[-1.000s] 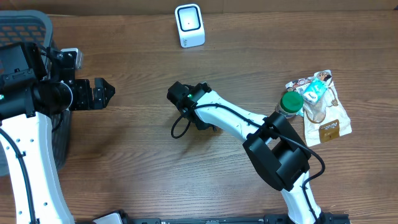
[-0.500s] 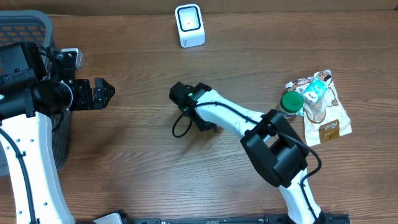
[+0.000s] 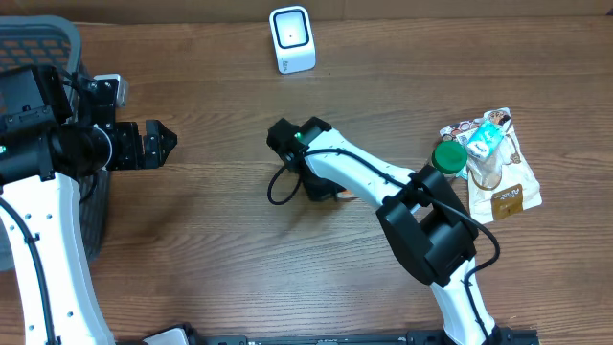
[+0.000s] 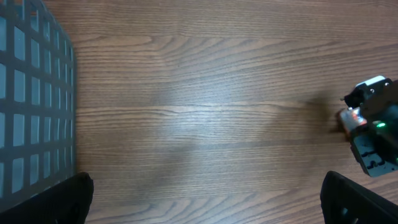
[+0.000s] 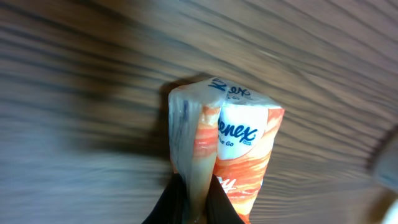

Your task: Scan the item barcode

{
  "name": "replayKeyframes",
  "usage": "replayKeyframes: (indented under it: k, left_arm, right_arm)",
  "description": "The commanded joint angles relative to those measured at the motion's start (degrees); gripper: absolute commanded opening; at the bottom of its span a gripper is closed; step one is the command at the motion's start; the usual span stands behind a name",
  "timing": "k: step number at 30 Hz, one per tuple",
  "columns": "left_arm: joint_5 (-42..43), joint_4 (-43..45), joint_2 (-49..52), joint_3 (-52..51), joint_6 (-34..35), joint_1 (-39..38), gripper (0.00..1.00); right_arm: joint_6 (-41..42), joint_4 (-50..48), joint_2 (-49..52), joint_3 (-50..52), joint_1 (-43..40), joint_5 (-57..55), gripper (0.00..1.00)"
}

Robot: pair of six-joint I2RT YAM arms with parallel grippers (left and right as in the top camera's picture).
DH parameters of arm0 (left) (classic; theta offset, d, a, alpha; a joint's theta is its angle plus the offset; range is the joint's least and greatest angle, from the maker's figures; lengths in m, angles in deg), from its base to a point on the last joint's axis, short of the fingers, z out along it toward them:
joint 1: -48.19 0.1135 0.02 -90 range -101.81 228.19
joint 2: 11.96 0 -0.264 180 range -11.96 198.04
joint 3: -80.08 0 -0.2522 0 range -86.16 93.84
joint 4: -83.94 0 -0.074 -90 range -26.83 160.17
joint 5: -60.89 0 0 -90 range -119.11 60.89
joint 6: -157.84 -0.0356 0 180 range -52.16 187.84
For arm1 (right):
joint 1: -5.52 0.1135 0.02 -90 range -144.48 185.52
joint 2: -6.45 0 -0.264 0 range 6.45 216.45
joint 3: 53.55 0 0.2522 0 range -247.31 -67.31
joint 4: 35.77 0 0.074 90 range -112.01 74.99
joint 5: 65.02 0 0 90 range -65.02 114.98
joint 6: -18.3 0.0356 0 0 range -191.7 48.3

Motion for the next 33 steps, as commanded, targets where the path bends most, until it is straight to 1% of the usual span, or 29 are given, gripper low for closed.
replayKeyframes:
  k: [1, 4, 6, 8, 10, 17, 20, 22, 23, 24, 27, 29, 33]
  left_arm:
    - [-0.02, 0.02, 0.35, -0.15, -0.85, 0.26, 1.00]
    - [-0.02, 0.02, 0.35, -0.15, -0.87, 0.26, 1.00]
    - [-0.02, 0.02, 0.35, -0.15, -0.85, 0.26, 1.00]
    - [-0.02, 0.02, 0.35, -0.15, -0.87, 0.26, 1.00]
    - [0.00, 0.04, 0.35, -0.15, -0.87, 0.24, 1.00]
    - [-0.02, 0.02, 0.35, -0.15, -0.87, 0.26, 1.00]
    - [-0.02, 0.02, 0.35, -0.15, -0.87, 0.26, 1.00]
    - [-0.02, 0.02, 0.35, -0.13, -0.85, 0.26, 1.00]
    - [-0.02, 0.02, 0.35, -0.15, -0.87, 0.26, 1.00]
    - [-0.02, 0.02, 0.35, -0.15, -0.87, 0.26, 0.99]
    - [-0.02, 0.02, 0.35, -0.15, -0.87, 0.26, 1.00]
    - [-0.02, 0.02, 0.35, -0.15, -0.87, 0.26, 0.99]
    - [-0.02, 0.02, 0.35, -0.15, -0.87, 0.24, 1.00]
  right_arm:
    - [-1.86, -1.81, -7.58, -4.13, -0.94, 16.20, 0.04]
    - [-2.80, -6.86, -11.10, -3.93, -3.39, 34.86, 0.04]
    - [-2.80, -9.90, -11.15, -3.67, -4.90, 45.86, 0.04]
    - [-2.54, -15.80, -10.78, -0.85, -6.25, 57.77, 0.04]
    - [0.20, -21.35, -10.58, 2.89, -7.04, 62.60, 0.04]
    - [9.99, -36.04, -10.56, 17.09, -8.68, 63.60, 0.04]
    - [11.04, -39.50, -10.58, 20.59, -9.66, 63.39, 0.04]
    - [11.02, -38.93, -10.56, 20.90, -10.36, 61.44, 0.05]
    - [11.02, -38.36, -10.58, 20.90, -10.67, 60.13, 0.08]
    - [11.02, -37.88, -10.58, 20.87, -10.93, 58.86, 0.14]
    - [10.99, -35.32, -10.58, 20.87, -11.45, 53.92, 0.17]
    - [11.02, -32.81, -10.58, 20.87, -11.78, 49.55, 0.24]
    - [10.78, -28.74, -10.58, 20.85, -12.55, 43.78, 0.26]
